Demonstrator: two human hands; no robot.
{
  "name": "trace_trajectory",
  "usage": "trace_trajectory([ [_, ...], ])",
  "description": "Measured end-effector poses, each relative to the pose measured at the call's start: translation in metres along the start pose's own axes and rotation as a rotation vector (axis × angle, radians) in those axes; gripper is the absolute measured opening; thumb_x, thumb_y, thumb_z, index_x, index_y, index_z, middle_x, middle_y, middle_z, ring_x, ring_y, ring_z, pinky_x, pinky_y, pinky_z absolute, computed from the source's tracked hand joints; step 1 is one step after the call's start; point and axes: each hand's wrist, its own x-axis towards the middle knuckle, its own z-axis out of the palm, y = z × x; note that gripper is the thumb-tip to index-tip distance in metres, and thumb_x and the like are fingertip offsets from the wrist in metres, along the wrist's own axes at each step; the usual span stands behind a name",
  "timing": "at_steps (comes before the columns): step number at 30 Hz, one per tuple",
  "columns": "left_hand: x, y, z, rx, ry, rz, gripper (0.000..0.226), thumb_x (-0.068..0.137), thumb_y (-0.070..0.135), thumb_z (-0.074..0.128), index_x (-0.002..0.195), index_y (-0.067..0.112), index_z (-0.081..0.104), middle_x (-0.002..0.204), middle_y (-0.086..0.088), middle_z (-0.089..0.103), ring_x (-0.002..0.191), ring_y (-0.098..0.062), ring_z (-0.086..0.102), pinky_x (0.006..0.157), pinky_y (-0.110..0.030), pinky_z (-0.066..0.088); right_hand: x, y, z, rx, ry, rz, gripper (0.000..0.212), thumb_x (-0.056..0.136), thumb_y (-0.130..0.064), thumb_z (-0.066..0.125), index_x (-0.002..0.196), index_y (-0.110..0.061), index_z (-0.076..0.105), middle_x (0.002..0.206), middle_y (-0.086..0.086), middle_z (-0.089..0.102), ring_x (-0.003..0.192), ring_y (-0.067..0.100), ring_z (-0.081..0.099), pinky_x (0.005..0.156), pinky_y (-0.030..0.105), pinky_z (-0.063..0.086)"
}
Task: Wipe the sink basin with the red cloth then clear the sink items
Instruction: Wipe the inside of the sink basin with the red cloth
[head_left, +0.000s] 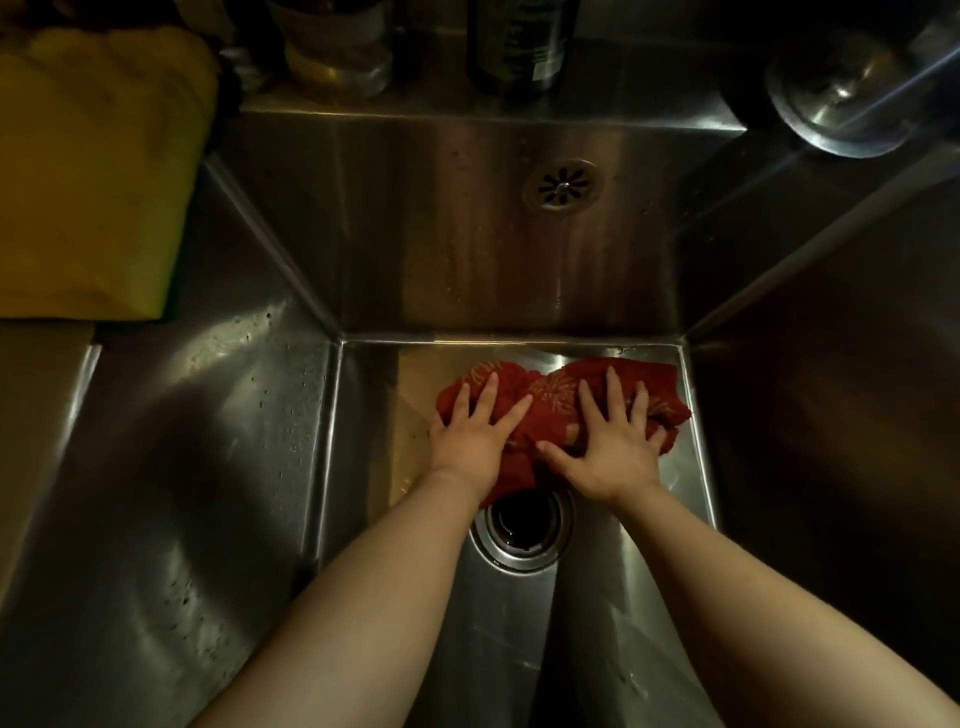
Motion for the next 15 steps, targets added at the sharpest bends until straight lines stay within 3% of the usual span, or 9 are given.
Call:
trace_trajectory([
  [3, 0.003, -0.005, -0.003, 0.007, -0.006, 0.02, 0.094, 0.087, 0.038, 0.062, 0.144, 0.047, -0.011, 0.157, -0.001, -0.021, 0.144, -0.032, -0.01, 0.114, -0.057, 0.015, 0.003, -0.009, 0.005, -0.016, 0.041, -0.008, 0.084, 0.08, -0.073, 0.039, 0.148, -0.035, 0.009, 0.158, -0.004, -0.013, 0.141, 0.033, -0.02, 0.108, 0.066, 0.007],
  [8, 0.007, -0.027, -0.015, 0.019, 0.051, -0.006, 0.081, 0.091, 0.037, 0.053, 0.147, 0.043, -0.006, 0.158, -0.002, -0.015, 0.145, -0.03, -0.003, 0.113, -0.051, 0.02, 0.011, -0.039, 0.008, 0.06, 0.104, -0.008, 0.074, 0.081, -0.075, 0.036, 0.145, -0.041, 0.021, 0.159, -0.005, -0.001, 0.143, 0.031, -0.014, 0.107, 0.066, 0.008],
  [11, 0.005, -0.049, -0.021, 0.095, 0.095, -0.067, 0.075, 0.095, 0.036, 0.046, 0.147, 0.039, -0.007, 0.159, -0.003, -0.012, 0.145, -0.028, -0.003, 0.113, -0.048, 0.018, 0.02, -0.065, 0.008, 0.103, 0.096, -0.04, 0.073, 0.081, -0.074, 0.037, 0.144, -0.043, 0.02, 0.159, -0.007, 0.0, 0.143, 0.029, -0.014, 0.108, 0.065, 0.006],
  [15, 0.001, -0.076, -0.028, 0.289, 0.146, -0.156, 0.073, 0.097, 0.041, 0.04, 0.149, 0.029, -0.01, 0.159, -0.005, -0.01, 0.145, -0.028, -0.007, 0.116, -0.052, 0.009, 0.031, -0.094, 0.006, 0.191, 0.04, -0.12, 0.071, 0.084, -0.058, 0.046, 0.146, -0.039, 0.018, 0.159, -0.01, -0.002, 0.143, 0.027, -0.015, 0.11, 0.062, 0.004],
])
